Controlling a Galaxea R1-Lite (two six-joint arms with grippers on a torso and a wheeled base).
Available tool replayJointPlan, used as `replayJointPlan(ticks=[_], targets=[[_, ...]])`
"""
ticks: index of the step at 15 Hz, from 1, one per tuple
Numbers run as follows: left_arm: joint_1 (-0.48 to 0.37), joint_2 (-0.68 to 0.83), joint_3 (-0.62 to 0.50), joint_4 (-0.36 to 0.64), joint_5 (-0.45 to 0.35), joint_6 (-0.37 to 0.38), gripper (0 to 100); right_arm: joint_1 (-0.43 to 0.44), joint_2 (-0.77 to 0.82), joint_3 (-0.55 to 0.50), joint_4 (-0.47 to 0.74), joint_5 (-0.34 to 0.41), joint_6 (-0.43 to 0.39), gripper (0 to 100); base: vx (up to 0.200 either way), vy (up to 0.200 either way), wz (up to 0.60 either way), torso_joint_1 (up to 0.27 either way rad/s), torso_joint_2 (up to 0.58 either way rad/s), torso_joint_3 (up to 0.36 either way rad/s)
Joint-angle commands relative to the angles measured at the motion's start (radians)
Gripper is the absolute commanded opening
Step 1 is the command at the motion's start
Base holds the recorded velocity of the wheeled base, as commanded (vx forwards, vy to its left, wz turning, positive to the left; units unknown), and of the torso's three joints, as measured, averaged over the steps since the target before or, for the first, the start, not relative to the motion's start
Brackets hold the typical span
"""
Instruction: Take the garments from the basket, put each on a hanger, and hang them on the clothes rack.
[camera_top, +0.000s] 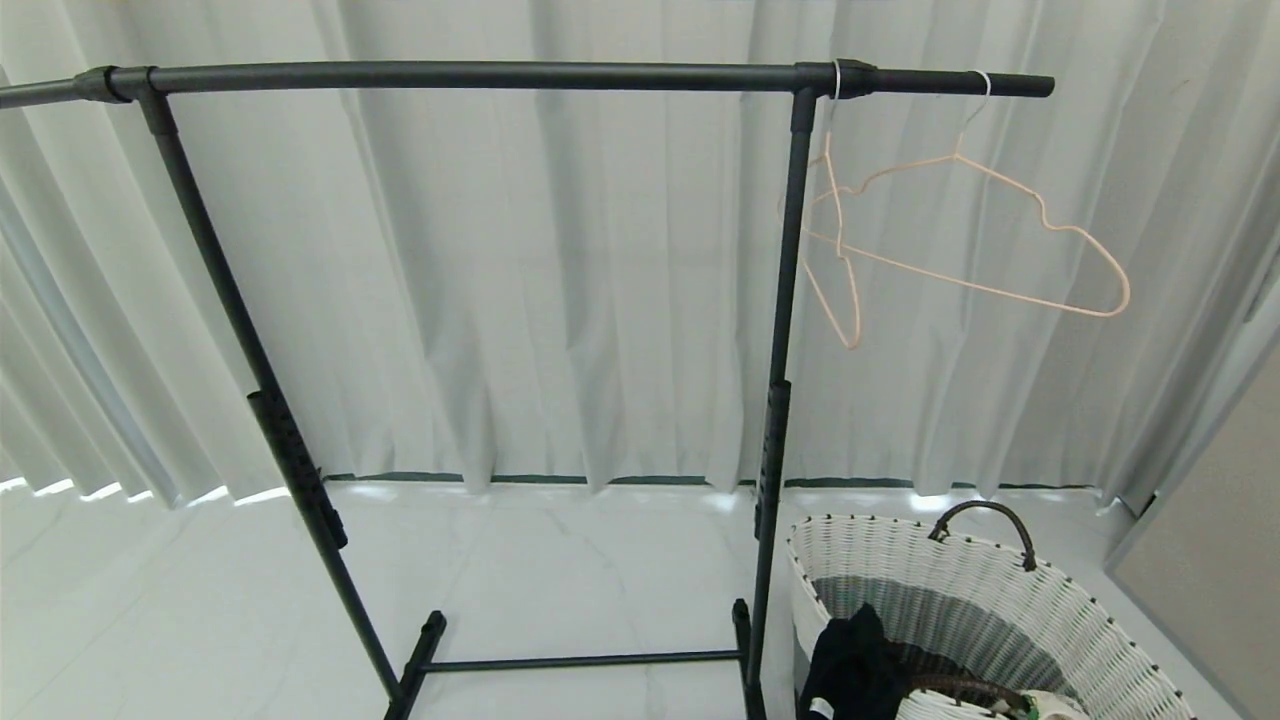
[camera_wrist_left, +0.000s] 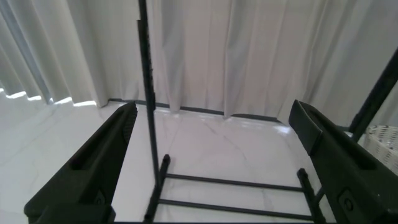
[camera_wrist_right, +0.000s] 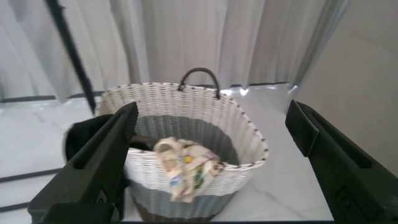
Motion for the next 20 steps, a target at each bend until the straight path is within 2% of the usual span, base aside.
replayJointPlan(ticks=[1, 6, 7, 8, 9, 11, 15, 16, 18, 20], targets=[[0.000, 0.001, 0.000, 0.000, 0.001, -0.002, 100, -0.001, 0.002, 0.000, 0.000, 0.000, 0.000, 100, 0.000, 0.000, 0.00, 0.000, 0.00, 0.000], [0.000, 0.001, 0.000, 0.000, 0.002, -0.011, 100, -0.001, 0.000, 0.000, -0.006, 0.003, -0.011, 100, 0.000, 0.000, 0.00, 0.000, 0.00, 0.000], [0.000, 0.001, 0.000, 0.000, 0.002, -0.013, 100, -0.001, 0.003, -0.021, -0.014, 0.035, -0.014, 100, 0.000, 0.000, 0.00, 0.000, 0.00, 0.000], [0.000, 0.001, 0.000, 0.000, 0.002, -0.013, 100, 0.013, 0.054, -0.114, -0.002, 0.094, -0.010, 100, 0.000, 0.000, 0.00, 0.000, 0.00, 0.000], [0.000, 0.001, 0.000, 0.000, 0.002, -0.013, 100, 0.036, 0.144, -0.181, 0.018, 0.097, -0.030, 100, 0.000, 0.000, 0.00, 0.000, 0.00, 0.000], [0.000, 0.001, 0.000, 0.000, 0.002, -0.013, 100, 0.133, 0.407, -0.247, 0.047, 0.097, -0.155, 100, 0.000, 0.000, 0.00, 0.000, 0.00, 0.000], [0.000, 0.001, 0.000, 0.000, 0.002, -0.013, 100, 0.137, 1.040, -0.339, 0.037, 0.095, -0.412, 100, 0.000, 0.000, 0.00, 0.000, 0.00, 0.000], [0.000, 0.001, 0.000, 0.000, 0.001, -0.013, 100, 0.136, 1.152, -0.344, 0.000, 0.091, -0.462, 100, 0.000, 0.000, 0.00, 0.000, 0.00, 0.000], [0.000, 0.001, 0.000, 0.000, 0.002, -0.013, 100, 0.101, 1.296, -0.342, -0.130, 0.092, -0.477, 100, 0.000, 0.000, 0.00, 0.000, 0.00, 0.000], [0.000, 0.001, 0.000, 0.000, 0.001, -0.011, 100, 0.074, 1.433, -0.351, -0.247, 0.083, -0.550, 100, 0.000, 0.000, 0.00, 0.000, 0.00, 0.000]])
